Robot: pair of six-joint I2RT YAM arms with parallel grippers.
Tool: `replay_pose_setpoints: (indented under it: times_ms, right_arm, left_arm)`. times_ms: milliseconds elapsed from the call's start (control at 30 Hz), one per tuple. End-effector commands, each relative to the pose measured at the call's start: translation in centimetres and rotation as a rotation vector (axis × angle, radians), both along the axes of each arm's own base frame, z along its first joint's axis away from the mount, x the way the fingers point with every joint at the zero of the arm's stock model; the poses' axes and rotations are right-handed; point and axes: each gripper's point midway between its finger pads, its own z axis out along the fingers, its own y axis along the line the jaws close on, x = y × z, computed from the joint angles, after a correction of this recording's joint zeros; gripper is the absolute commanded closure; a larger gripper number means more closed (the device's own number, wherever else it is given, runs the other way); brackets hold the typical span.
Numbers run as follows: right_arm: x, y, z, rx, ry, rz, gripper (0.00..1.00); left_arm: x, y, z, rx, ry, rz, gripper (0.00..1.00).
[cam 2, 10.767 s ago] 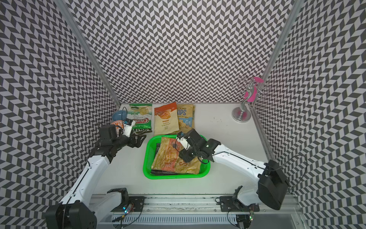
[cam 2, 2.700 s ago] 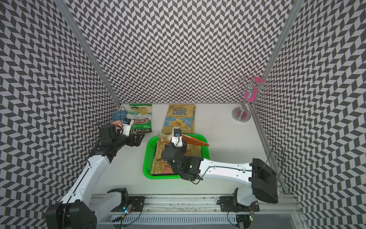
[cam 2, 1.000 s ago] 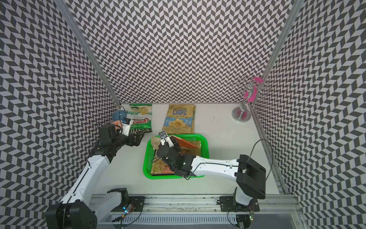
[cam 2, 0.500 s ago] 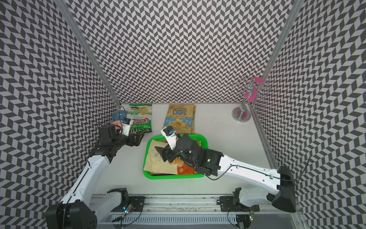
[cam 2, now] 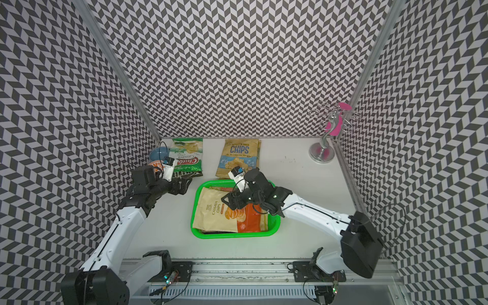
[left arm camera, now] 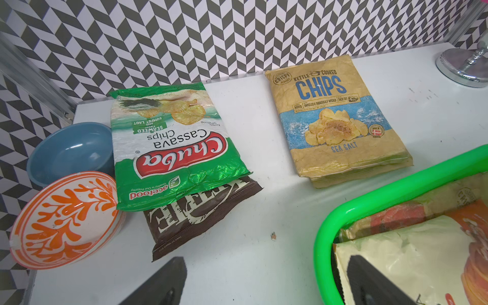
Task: Put the potato chips into the basket
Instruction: Place the potato chip in the basket.
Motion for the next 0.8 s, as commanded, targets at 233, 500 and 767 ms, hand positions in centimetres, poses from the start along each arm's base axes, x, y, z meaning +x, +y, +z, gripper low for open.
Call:
replay_pose_setpoints:
  times_ms: [233,500,767]
  right_arm:
    - [-3.8,5.8,-5.5,-0.15,0.057,0.185,0.26]
    - [-3.0,3.3,-11.7,-0.419,0.011,0.121,0.26]
    - [-1.0,-1.4,-13.6,-0.636,-0.105,0.019,0.26]
  left_arm:
    - [0.1,0.2,0.9,0.0,-0.034,0.008,0.01]
    - [0.1,0.2,0.9,0.0,-0.032,0.008,0.01]
    - [0.1,0.1,0.8,0.0,-0.032,0.007,0.01]
